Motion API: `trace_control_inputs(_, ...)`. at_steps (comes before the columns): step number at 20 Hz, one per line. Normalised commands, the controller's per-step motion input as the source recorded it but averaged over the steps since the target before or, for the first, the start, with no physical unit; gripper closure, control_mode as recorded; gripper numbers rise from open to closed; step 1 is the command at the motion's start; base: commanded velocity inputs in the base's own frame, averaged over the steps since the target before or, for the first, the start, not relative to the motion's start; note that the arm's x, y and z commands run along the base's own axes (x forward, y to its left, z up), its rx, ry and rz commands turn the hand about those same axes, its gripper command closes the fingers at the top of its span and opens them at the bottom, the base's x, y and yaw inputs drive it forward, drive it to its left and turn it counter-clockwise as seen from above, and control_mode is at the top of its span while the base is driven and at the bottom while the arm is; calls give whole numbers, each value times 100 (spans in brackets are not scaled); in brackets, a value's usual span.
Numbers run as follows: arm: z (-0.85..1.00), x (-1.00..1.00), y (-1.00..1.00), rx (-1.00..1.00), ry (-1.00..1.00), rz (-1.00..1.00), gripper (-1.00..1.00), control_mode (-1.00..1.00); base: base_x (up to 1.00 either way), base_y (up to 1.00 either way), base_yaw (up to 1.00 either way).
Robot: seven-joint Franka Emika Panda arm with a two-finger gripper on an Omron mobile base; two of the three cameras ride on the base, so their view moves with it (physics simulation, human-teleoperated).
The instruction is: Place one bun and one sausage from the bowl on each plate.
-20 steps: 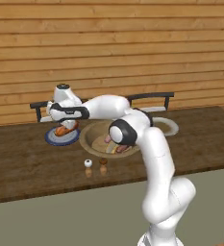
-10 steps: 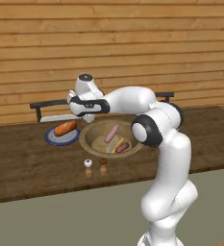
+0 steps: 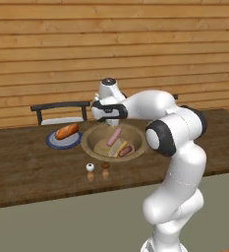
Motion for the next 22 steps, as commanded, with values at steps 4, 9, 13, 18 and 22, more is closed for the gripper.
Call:
trace_control_inputs(4, -21, -1, -100, -2, 4, -2, -100, -100, 0, 0, 0)
trace_control_inputs(9, -58, 2, -83, 0, 0, 22, -100, -100, 0, 0, 0)
trace_control_inputs(13, -60, 0, -44, 0, 0, 41, -100, -100, 0, 0, 0)
trace_control_inputs(18, -31, 16, 17, 0, 0, 33, -100, -100, 0, 0, 0)
trace_control_inputs(22, -16, 42, 44, -1, 0, 20, -100, -100, 0, 0, 0)
